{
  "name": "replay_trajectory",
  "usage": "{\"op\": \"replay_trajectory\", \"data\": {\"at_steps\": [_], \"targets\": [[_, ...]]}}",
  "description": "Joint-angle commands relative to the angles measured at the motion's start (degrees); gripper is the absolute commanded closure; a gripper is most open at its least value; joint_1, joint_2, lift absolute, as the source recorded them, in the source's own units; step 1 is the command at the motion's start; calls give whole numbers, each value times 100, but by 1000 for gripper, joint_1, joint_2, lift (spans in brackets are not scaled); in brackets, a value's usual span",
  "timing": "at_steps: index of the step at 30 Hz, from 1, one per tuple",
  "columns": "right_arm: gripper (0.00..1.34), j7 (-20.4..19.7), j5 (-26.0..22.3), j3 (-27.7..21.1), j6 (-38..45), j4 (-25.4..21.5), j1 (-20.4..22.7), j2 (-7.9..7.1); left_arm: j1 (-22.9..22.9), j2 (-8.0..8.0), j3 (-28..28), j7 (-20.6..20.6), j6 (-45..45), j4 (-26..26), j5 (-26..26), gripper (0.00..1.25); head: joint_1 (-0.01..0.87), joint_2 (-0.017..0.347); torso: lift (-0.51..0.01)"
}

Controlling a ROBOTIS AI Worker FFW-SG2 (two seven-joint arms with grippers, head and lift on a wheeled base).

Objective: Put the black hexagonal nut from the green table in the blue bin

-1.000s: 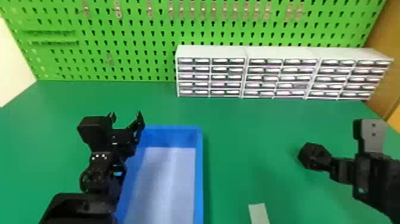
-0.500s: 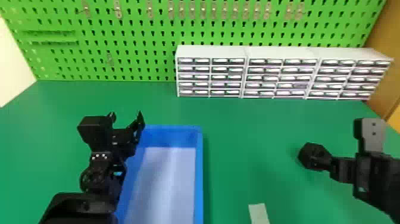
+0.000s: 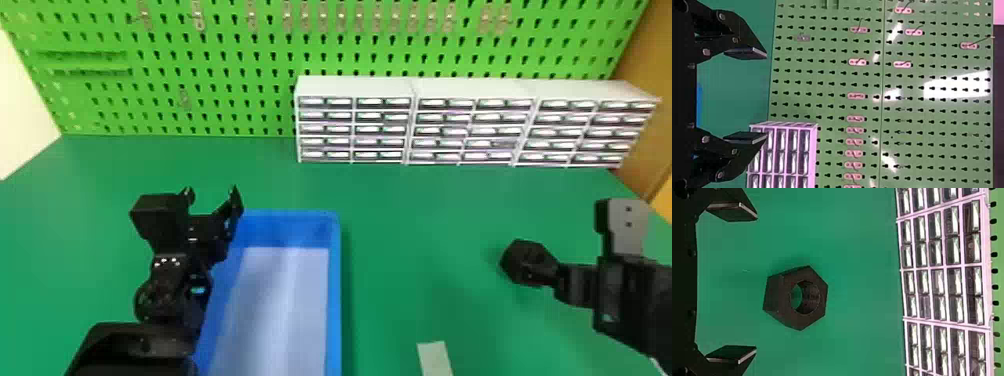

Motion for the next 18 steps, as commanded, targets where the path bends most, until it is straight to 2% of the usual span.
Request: {"op": "replay_trajectory", "data": {"at_steps": [1,6,18], "targets": [[113,0,-22,-7,5,54,-37,-7,1,0,8,0,0,0,8,516,657,57,-95],[113,0,-154,-16,14,203,-125,-43,1,0,8,0,0,0,8,516,657,57,-95],[114,0,-356,89,172,590,-450,-271,1,0,8,0,0,0,8,516,657,57,-95]]}}
